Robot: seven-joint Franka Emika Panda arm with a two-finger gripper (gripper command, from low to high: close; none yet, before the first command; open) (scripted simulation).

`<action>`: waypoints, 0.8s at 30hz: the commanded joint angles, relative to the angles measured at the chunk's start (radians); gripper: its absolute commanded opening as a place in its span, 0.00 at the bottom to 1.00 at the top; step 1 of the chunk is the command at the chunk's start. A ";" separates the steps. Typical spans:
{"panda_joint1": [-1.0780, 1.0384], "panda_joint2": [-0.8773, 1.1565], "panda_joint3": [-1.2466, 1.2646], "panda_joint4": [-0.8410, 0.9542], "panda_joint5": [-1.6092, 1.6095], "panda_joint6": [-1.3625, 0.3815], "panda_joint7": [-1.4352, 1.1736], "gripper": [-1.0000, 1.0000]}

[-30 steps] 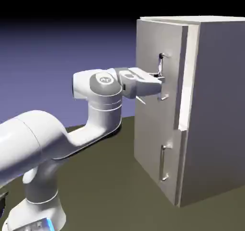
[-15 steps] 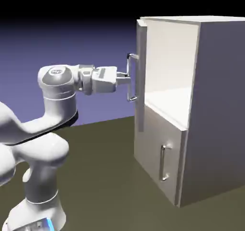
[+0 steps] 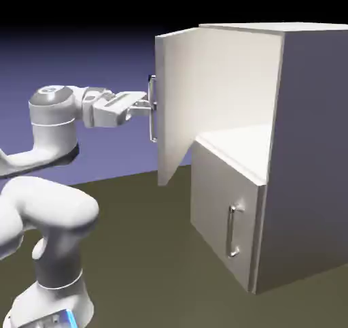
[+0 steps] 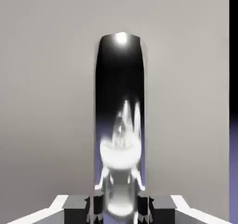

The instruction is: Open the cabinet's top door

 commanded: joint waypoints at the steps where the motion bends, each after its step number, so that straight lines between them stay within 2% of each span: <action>1: -0.004 0.023 0.036 0.014 0.034 -0.026 0.011 0.00; 10: -0.139 0.283 0.363 0.227 0.322 -0.279 0.118 0.00; 24: -0.622 0.607 0.828 0.699 0.575 -0.673 0.236 0.00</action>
